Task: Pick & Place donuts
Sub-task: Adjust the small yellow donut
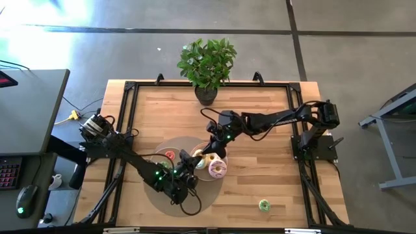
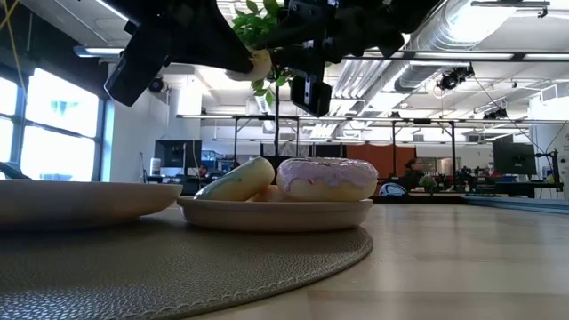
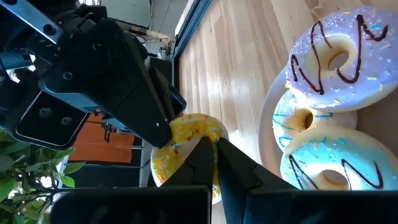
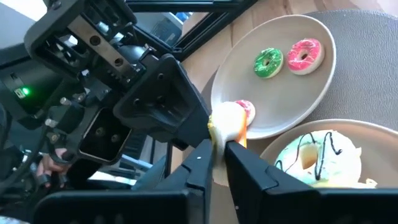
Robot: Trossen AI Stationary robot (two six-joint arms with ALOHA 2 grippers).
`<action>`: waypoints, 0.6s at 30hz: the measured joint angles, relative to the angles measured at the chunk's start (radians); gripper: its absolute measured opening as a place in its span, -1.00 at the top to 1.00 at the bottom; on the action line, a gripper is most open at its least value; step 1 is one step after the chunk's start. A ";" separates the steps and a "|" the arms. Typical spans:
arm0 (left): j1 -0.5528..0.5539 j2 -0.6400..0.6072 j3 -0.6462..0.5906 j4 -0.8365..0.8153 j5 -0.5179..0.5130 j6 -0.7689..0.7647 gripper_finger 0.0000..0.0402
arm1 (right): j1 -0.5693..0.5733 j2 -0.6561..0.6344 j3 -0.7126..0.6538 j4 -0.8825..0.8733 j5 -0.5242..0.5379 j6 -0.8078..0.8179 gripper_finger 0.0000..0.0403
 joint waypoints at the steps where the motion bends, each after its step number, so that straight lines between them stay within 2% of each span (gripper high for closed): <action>1: 0.000 0.000 0.000 0.000 0.002 0.000 1.00 | 0.000 0.000 0.000 -0.004 0.000 -0.013 0.75; 8: -0.007 0.000 0.000 0.000 -0.003 -0.001 1.00 | 0.000 0.000 0.000 -0.037 0.003 -0.040 0.42; 13: -0.070 -0.014 0.001 -0.009 0.001 -0.035 1.00 | 0.000 0.000 0.000 -0.086 0.005 -0.091 0.31; 15: -0.096 -0.015 0.002 -0.062 0.050 -0.132 1.00 | 0.000 0.001 0.000 -0.106 0.004 -0.097 0.30; 18: -0.128 -0.034 0.001 -0.246 0.133 -0.421 1.00 | 0.001 0.001 -0.001 -0.127 0.004 -0.099 0.30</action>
